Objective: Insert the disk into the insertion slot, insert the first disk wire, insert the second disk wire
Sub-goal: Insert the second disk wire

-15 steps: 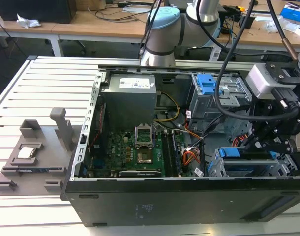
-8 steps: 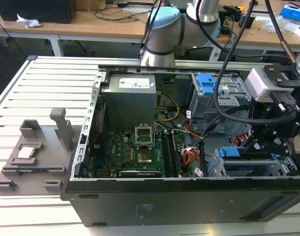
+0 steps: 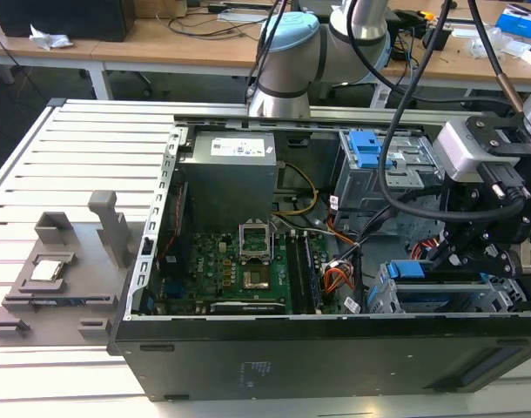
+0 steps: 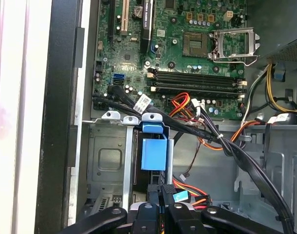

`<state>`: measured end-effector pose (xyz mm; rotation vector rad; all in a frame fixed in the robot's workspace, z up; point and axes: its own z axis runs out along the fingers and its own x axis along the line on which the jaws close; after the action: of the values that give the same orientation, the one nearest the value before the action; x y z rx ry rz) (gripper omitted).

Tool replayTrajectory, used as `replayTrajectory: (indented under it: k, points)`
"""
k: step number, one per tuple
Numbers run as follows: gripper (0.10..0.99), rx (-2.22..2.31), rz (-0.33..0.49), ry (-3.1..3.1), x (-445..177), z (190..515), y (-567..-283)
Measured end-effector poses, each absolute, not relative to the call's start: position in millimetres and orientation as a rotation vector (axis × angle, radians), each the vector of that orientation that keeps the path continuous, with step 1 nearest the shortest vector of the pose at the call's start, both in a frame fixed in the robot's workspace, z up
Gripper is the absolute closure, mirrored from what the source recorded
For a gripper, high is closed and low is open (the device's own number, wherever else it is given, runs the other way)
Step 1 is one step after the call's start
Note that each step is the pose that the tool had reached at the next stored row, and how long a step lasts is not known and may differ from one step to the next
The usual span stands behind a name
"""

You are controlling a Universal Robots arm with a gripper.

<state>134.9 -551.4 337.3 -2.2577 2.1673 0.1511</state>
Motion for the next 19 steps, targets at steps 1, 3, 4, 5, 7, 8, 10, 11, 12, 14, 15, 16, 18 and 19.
replayTrajectory:
  k: [1,3,4,5,7,8,10,11,12,14,15,16,18,19]
  points:
    - [0.941,-2.258,0.151,2.167,135,337,-551]
    - [0.871,-2.258,0.151,2.168,135,337,-551]
    - [0.804,-2.258,0.15,2.168,135,337,-551]
    - [0.804,-2.258,0.15,2.168,135,339,-551]
    - [0.804,-2.258,0.15,2.168,135,349,-551]
    - [0.804,-2.258,0.15,2.168,135,356,-551]
    - [0.886,-2.258,0.149,2.168,135,365,-549]
    - [0.949,-2.259,0.149,2.169,135,370,-549]
    - [0.98,-2.259,0.148,2.169,135,375,-548]
    - [0.98,-2.26,0.146,2.17,135,384,-547]
    - [0.98,-2.26,0.146,2.17,135,385,-547]
    - [0.98,-2.26,0.146,2.17,135,385,-547]
    - [0.98,-2.26,0.146,2.17,135,386,-547]
    - [0.98,-2.26,0.146,2.17,135,386,-547]
